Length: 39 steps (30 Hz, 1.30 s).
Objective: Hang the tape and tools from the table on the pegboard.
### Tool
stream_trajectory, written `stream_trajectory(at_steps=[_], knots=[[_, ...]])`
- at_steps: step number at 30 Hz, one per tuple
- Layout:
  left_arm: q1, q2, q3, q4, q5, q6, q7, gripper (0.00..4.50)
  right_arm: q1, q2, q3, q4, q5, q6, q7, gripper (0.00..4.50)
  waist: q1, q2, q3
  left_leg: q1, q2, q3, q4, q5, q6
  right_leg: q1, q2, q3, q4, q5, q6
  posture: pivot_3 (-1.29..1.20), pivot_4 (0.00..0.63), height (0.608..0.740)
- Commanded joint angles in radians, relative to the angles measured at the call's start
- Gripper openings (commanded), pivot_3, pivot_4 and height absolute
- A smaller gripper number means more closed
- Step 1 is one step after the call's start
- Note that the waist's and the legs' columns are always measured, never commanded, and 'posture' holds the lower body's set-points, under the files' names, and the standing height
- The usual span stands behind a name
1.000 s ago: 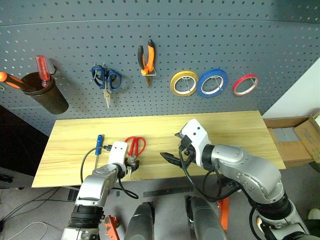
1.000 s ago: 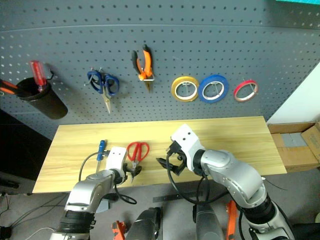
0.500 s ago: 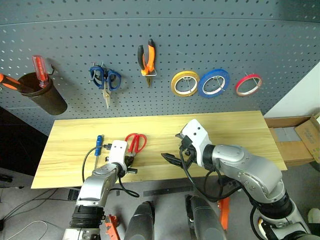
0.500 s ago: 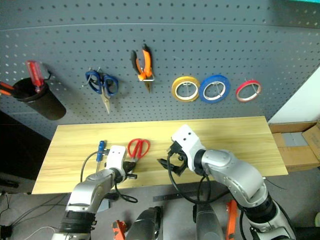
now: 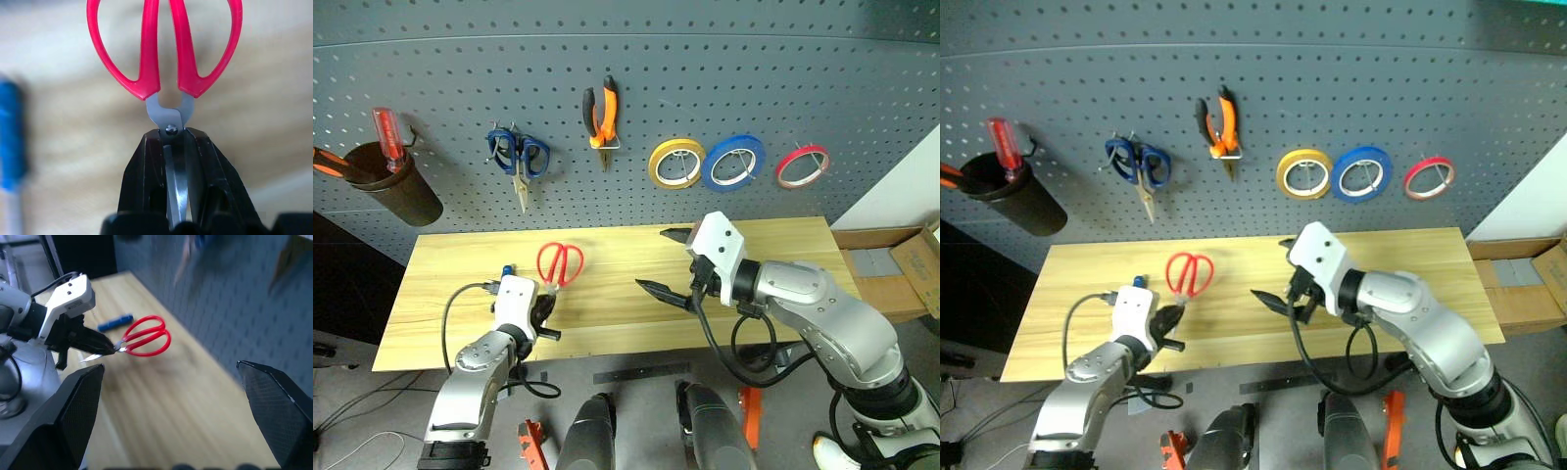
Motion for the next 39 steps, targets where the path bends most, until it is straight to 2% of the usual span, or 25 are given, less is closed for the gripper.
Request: stream_trajectory(at_steps=[1,9,18,23,31,39], knots=[[0.043,0.007,0.045,-0.093,0.005,-0.142,-0.011,0.23,-0.012,-0.023,-0.062,-0.034,0.052,-0.08,0.101,4.5,0.001,0.0,0.0,0.0,0.0,0.001,0.0,0.0,0.0,0.0,0.0,0.0,0.0,0.0,0.0,-0.09,0.248,0.74],[0.111,0.01,0.079,-0.25,0.024,-0.277,0.0,0.23,-0.04,-0.056,-0.079,0.042,0.039,-0.187,0.219,4.5,0.003,-0.001,-0.001,0.0,0.0,0.003,0.001,-0.001,0.002,0.0,0.0,0.001,0.0,0.0,0.0,-0.06,0.218,0.74],[0.016,0.025,0.146,-0.365,0.057,-0.272,0.067,0.23,-0.078,-0.072,-0.064,0.111,0.004,-0.247,0.287,4.5,0.013,-0.002,-0.004,0.0,0.0,0.004,0.003,-0.001,0.002,0.0,0.0,0.002,0.001,0.001,0.002,-0.03,0.198,0.74],[-0.014,0.026,0.141,-0.35,0.065,-0.257,0.072,0.23,-0.088,-0.066,-0.061,0.15,-0.019,-0.274,0.305,4.5,0.017,-0.002,-0.004,0.001,0.0,0.005,0.003,-0.001,0.002,0.0,0.0,0.002,0.001,0.002,0.002,-0.02,0.189,0.74],[-0.103,0.028,0.151,-0.228,0.07,-0.232,0.085,0.23,-0.091,-0.058,-0.064,0.187,-0.043,-0.304,0.325,4.5,0.026,-0.003,-0.005,0.001,0.0,0.005,0.004,-0.001,0.002,0.0,0.0,0.002,0.001,0.003,0.002,-0.04,0.197,0.74],[-0.185,0.05,0.073,-0.112,0.084,-0.238,0.032,0.23,-0.122,-0.013,-0.084,0.185,-0.048,-0.328,0.296,4.5,0.024,-0.003,-0.005,0.001,0.0,0.005,0.004,-0.001,0.002,0.0,0.0,0.002,0.002,0.003,0.002,-0.07,0.21,0.74]])
